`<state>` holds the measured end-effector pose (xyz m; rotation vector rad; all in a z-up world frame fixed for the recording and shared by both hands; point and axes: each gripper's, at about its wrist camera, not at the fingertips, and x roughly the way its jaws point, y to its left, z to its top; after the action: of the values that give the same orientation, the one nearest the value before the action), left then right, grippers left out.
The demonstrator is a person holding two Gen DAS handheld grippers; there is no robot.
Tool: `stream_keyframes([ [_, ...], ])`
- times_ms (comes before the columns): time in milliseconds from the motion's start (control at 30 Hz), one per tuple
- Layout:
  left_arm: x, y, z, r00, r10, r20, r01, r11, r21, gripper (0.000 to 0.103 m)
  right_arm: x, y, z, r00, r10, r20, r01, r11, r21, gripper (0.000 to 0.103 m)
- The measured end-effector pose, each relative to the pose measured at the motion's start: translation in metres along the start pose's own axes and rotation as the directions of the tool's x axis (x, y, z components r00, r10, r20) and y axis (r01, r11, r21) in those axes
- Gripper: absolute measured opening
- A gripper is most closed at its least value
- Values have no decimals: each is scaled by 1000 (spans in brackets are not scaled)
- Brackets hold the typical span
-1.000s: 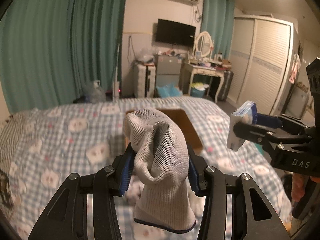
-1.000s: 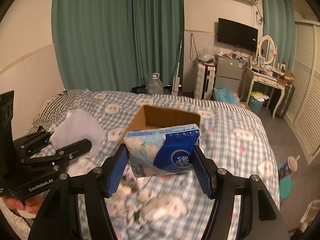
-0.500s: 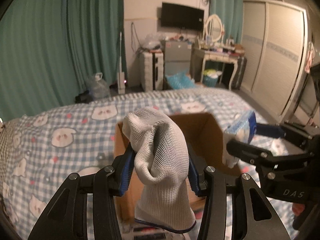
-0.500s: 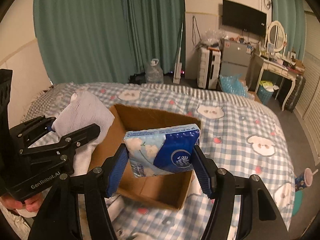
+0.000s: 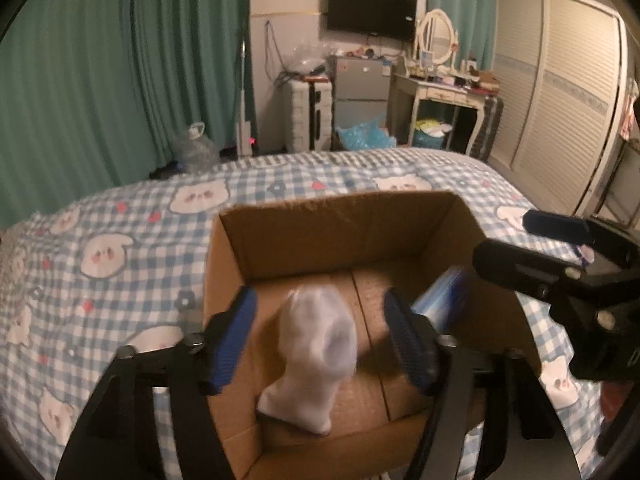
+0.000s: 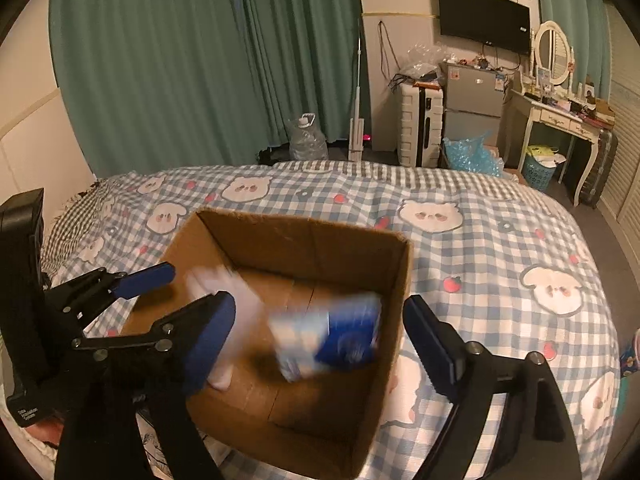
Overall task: Organize soft objects
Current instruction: 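Carry the sock and tissue pack into the cardboard box and open both tools, then grasp the cream lace cloth with the left tool while the right tool grasps a white fluffy toy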
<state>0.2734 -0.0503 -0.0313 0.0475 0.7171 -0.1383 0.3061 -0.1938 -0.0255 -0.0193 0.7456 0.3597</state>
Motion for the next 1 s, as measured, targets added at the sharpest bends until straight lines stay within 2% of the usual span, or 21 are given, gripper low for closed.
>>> stream_keyframes([
  [100,-22,-2,4,999,34,28,-34,999,14,73,-22,0,7,999,-20,25,20,1000,11,90],
  [233,-75,6,14,995,53,82,-54,998,12,73,-67,9,15,996,-69,63,69,998,-10,95],
  [267,-97,7,17,992,55,111,-57,998,15,74,-81,14,16,993,-86,80,88,996,-21,96],
  [300,-114,7,18,989,58,134,-62,998,20,80,-103,19,17,990,-96,108,100,994,-34,97],
  [400,-182,4,19,966,86,244,-96,995,31,91,-146,34,15,986,-94,138,102,994,-47,100],
  [433,-195,5,18,960,91,263,-103,994,32,92,-164,41,13,984,-96,151,105,993,-59,103],
  [533,-246,0,7,941,101,323,-120,992,40,92,-210,62,3,972,-124,200,146,985,-96,103],
  [600,-269,-1,-3,935,113,336,-136,990,46,92,-237,76,-8,967,-127,219,156,981,-116,103],
  [700,-290,0,-21,942,111,318,-125,992,24,92,-260,88,-28,973,-106,207,134,983,-128,103],
  [800,-293,5,-39,951,113,286,-118,993,-3,92,-271,97,-47,978,-91,189,117,985,-127,103],
  [1000,-276,8,-84,973,99,209,-99,995,-11,92,-252,106,-96,993,-51,105,62,992,-111,103],
])
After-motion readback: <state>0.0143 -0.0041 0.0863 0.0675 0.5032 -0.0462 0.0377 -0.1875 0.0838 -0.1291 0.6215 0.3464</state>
